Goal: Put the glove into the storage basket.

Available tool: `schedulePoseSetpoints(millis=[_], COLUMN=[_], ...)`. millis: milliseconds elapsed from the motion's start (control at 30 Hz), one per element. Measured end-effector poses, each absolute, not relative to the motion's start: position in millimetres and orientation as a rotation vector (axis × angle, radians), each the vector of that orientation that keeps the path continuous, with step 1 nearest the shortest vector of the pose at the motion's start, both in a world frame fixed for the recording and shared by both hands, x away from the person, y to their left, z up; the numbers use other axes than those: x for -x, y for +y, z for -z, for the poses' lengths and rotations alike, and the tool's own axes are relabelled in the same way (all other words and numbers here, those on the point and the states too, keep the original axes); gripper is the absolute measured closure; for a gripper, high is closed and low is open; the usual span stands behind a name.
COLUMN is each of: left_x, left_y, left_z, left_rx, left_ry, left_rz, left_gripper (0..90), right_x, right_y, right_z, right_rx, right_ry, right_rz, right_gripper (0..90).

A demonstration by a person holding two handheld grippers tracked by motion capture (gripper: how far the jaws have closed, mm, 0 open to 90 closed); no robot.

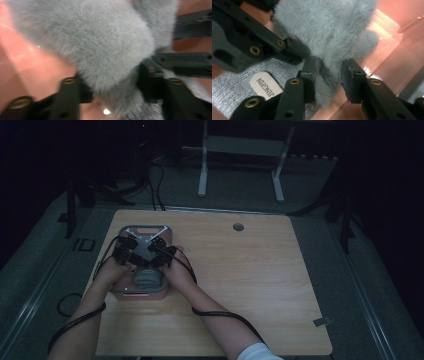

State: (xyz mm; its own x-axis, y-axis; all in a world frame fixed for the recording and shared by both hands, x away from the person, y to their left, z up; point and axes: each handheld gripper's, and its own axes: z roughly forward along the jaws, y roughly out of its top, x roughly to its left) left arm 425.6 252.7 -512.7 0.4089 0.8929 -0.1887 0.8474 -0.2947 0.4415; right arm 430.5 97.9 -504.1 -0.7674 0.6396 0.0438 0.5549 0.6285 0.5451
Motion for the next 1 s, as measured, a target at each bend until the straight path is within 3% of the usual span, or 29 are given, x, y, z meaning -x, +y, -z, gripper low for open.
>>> schedulePoseSetpoints(millis=[233, 300, 400, 567, 1000], left_x=[-414, -410, -401, -380, -327], left_y=[265, 269, 275, 282, 269], left_z=[493, 487, 480, 473, 471], left_rx=[-2.056, -2.022, -1.982, -1.916, -1.89], left_ry=[1.488, 1.492, 1.449, 1.404, 1.153], left_rz=[-0.255, -0.298, -0.287, -0.32, -0.359], left_gripper=[27.4, 27.0, 20.3, 19.9, 16.5], right_x=[-431, -430, -429, -426, -404], right_y=[91, 89, 84, 74, 53], right_z=[494, 490, 484, 477, 467], right_rx=[-0.938, -0.893, -0.885, -0.801, -0.67], right_ry=[2.678, 2.661, 2.666, 2.688, 2.693], right_rz=[-0.913, -0.919, -0.964, -1.026, -1.155], right_gripper=[49.8, 46.4, 37.1, 21.1, 17.3])
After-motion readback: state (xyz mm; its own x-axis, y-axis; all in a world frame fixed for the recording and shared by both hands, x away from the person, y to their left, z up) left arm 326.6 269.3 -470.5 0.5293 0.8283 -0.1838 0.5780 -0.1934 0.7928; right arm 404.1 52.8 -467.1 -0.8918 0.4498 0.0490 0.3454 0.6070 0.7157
